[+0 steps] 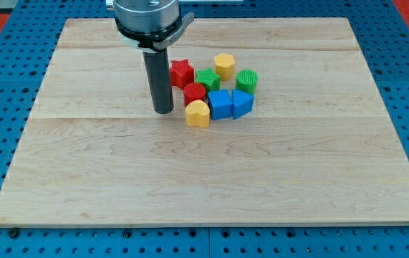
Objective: Move your arm to the blue triangle
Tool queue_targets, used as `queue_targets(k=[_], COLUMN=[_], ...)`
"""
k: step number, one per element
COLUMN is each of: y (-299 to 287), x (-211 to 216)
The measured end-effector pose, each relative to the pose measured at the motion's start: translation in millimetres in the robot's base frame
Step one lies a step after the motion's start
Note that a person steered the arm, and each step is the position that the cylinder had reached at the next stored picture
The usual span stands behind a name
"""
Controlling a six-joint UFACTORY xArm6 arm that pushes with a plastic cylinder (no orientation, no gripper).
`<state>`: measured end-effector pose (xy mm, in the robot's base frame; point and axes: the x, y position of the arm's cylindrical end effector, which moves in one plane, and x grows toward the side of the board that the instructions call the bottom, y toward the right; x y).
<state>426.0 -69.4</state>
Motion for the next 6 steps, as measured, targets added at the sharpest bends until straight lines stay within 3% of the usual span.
queue_targets(k=[2, 4, 5, 6], y=[-2.9, 24.1, 119.3, 140.8], x=[6.2, 111.1, 70.0, 19.3])
